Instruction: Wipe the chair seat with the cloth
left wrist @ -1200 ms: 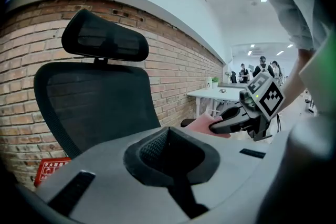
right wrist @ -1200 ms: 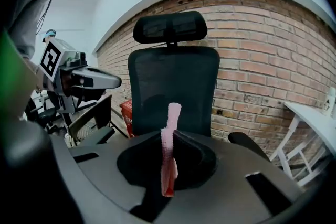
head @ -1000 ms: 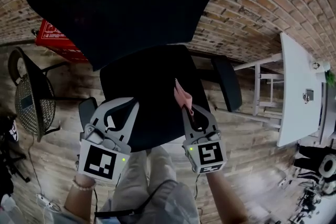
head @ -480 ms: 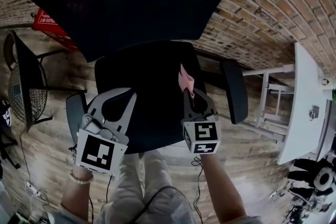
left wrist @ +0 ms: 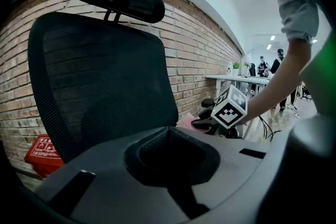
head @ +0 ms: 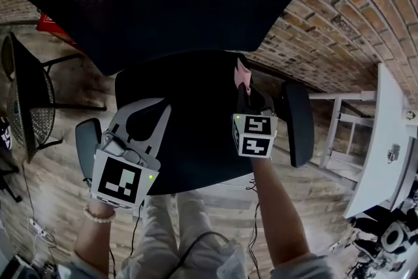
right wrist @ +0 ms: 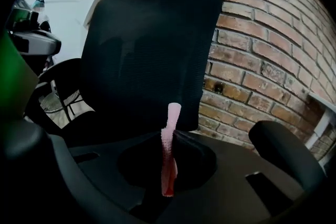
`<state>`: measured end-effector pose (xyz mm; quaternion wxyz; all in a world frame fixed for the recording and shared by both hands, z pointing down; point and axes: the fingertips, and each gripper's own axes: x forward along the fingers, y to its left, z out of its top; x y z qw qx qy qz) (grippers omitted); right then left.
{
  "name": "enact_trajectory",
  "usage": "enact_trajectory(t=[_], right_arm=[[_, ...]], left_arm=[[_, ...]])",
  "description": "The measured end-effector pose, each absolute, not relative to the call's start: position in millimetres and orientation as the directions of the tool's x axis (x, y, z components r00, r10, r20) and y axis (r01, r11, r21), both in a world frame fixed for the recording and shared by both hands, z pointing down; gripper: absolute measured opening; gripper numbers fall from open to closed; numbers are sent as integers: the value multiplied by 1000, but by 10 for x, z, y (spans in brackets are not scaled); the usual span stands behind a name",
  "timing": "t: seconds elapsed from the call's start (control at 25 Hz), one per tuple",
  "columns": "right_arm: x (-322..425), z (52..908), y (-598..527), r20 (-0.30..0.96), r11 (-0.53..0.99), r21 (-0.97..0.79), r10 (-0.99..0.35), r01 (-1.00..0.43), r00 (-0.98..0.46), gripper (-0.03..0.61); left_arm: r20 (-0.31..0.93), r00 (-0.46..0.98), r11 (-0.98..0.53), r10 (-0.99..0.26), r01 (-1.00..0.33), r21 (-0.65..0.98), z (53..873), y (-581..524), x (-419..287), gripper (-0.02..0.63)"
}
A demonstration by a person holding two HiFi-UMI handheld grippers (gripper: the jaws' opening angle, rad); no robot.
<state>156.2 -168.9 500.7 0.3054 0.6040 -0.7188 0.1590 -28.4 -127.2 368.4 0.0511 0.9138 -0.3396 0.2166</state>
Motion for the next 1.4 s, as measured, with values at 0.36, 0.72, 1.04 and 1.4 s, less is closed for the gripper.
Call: enact_trajectory(t=[0.36,0.72,1.04,1.4], right_arm=[[1745,5549,-2099,704,163,226,-709,-960,46,54],[1222,6037,-2050,758,228,110,-649,-968,-67,54],[748,6188,-1935,769,336,46,-613,-941,-181,54],[38,6242,-1746,773,479,-14,-552,-877,-314,54]], left_arm=[[458,649,-753,-607,-655,-70,3819,-1497,-440,18],[465,643,-746,-609,-663,-60,3997,-1499,-542,18],[457,641,-746,-617,-661,-81,3940,-1453,-641,18],[468,598,-713,-651,-693,-107,3873,-1429,-952,18]])
